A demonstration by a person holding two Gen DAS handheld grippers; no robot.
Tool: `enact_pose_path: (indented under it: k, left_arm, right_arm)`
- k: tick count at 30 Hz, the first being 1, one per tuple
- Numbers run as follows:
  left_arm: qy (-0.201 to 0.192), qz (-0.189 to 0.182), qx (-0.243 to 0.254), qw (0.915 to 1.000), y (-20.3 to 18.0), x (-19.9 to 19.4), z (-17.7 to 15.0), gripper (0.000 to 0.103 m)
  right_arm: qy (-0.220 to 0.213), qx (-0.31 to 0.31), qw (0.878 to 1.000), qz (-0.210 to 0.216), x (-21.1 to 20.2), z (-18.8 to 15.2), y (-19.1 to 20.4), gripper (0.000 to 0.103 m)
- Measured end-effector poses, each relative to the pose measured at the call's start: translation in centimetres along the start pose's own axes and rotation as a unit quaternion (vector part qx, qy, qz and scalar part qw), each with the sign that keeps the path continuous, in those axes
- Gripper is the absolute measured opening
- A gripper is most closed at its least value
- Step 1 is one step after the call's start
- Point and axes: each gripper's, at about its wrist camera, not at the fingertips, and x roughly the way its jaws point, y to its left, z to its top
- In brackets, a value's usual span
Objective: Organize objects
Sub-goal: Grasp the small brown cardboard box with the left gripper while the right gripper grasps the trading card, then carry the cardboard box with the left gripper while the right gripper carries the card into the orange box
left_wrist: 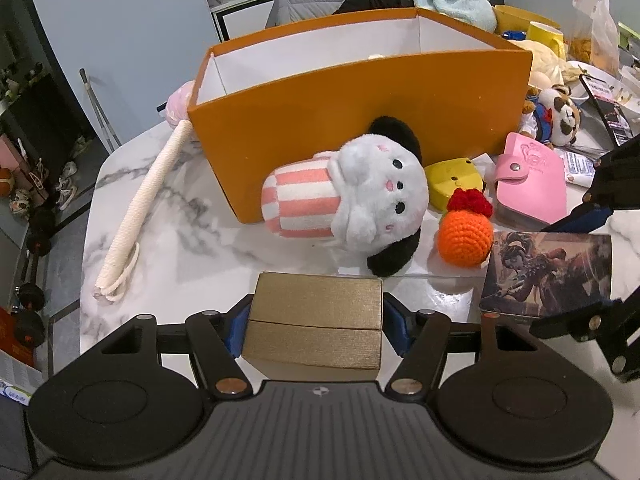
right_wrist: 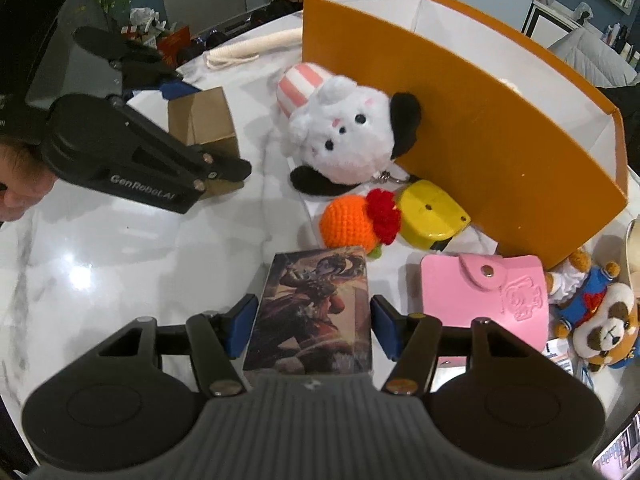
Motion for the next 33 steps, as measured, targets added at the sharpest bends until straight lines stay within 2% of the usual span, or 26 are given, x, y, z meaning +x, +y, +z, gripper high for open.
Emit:
enact_pose_path:
  k: [13,18,28,33]
  left_arm:
    - [-0.013,0.002,-0.005,0.9999,0.3,-1.3,-0.1,0.075]
    - [-0.022,-0.004,-0.009,0.9997,0.3,-2.0,0.2,0.075]
    - [-0.080,-0.005,-0.020,0.9965,1.0,-5.4,4.4,0.075]
    - [-0.095,-0.001,-0.024,0.9952,1.1,-5.6,6.7,0.075]
  right_arm:
    - [-0.007,0.015,1.000,0.011,-0.9,0.9,-0.2,0.062]
    - [-0.022,0.020,1.000,0.008,-2.2,1.2,-0.4,0.062]
    - [-0.081,0.062,0.995,0.000,-5.9,3.7,-3.0,0.062]
    - [-0.116,0.088,0.989,-0.001,-7.8,5.2,-4.6,0.062]
